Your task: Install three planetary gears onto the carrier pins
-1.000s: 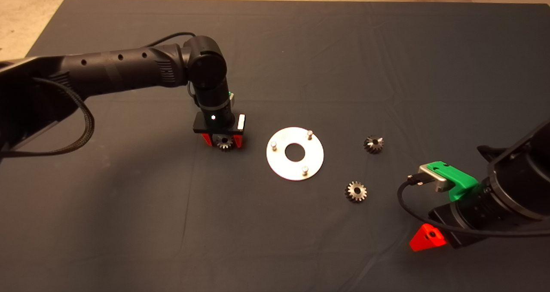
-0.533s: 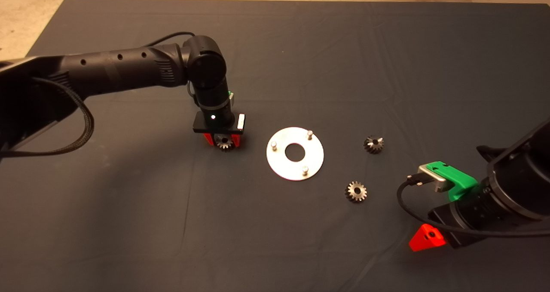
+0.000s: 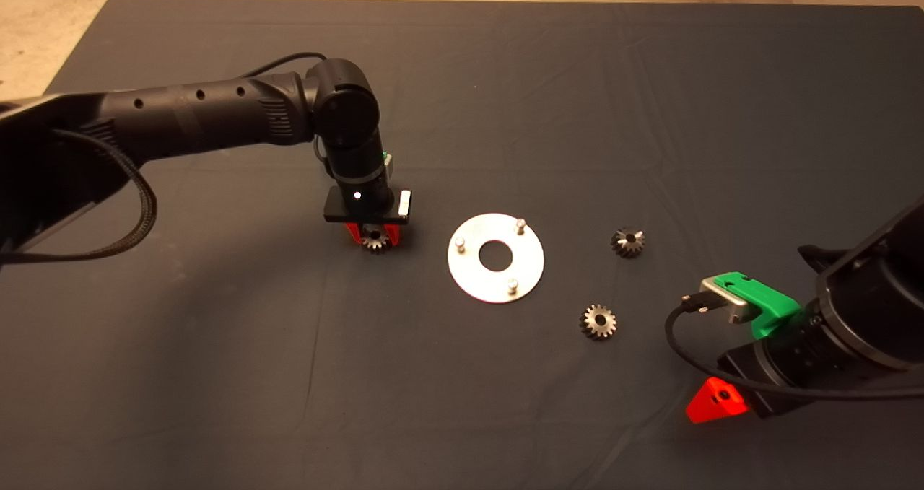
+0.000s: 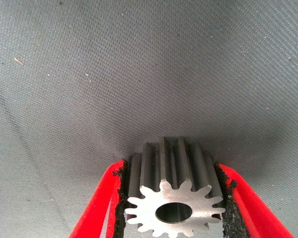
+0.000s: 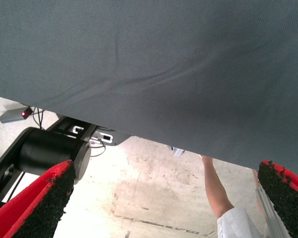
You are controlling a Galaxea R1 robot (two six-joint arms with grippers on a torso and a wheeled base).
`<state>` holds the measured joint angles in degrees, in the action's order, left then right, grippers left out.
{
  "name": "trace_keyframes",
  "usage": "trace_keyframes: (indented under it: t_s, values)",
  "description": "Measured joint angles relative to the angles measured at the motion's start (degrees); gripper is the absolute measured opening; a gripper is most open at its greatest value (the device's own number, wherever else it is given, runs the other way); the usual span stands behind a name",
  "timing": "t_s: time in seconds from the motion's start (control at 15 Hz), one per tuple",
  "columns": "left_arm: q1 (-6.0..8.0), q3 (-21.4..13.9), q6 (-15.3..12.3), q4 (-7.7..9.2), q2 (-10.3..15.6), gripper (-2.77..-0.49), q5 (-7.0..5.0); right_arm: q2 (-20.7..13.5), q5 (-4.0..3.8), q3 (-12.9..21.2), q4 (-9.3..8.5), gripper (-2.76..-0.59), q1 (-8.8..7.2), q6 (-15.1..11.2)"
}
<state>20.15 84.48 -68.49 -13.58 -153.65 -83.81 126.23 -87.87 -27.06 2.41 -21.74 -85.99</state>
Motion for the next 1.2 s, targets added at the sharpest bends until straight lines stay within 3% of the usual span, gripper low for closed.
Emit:
trace_keyframes:
  t_s: [0.4,0.53,0.67,0.93,1.07,1.2]
  values:
    - [0.00,-0.46,0.40,-0.13,0.01,-2.33,-0.04,0.00,0.00,0.00,0.00,-0.62,0.00,0.00]
    - [-0.01,-2.27,0.34,-1.03,0.18,-2.33,0.00,0.00,0.00,0.00,-0.02,-0.62,0.02,0.00]
    - [0.13,-2.84,-0.64,-1.07,0.15,-2.33,0.84,0.15,0.05,0.00,-0.02,-0.62,0.05,0.00]
    - [0.73,-2.89,-3.09,-1.06,-0.98,-2.33,0.90,0.15,0.00,0.00,-0.02,-0.62,0.33,0.00]
    - [0.93,-2.89,-3.93,-1.05,-2.15,-2.33,0.40,0.28,-0.02,0.00,-0.02,-0.62,0.33,0.00]
    - [2.11,-2.89,-5.15,-1.02,-4.11,-2.33,-0.64,0.50,0.05,0.00,-0.07,-0.62,0.79,-0.02]
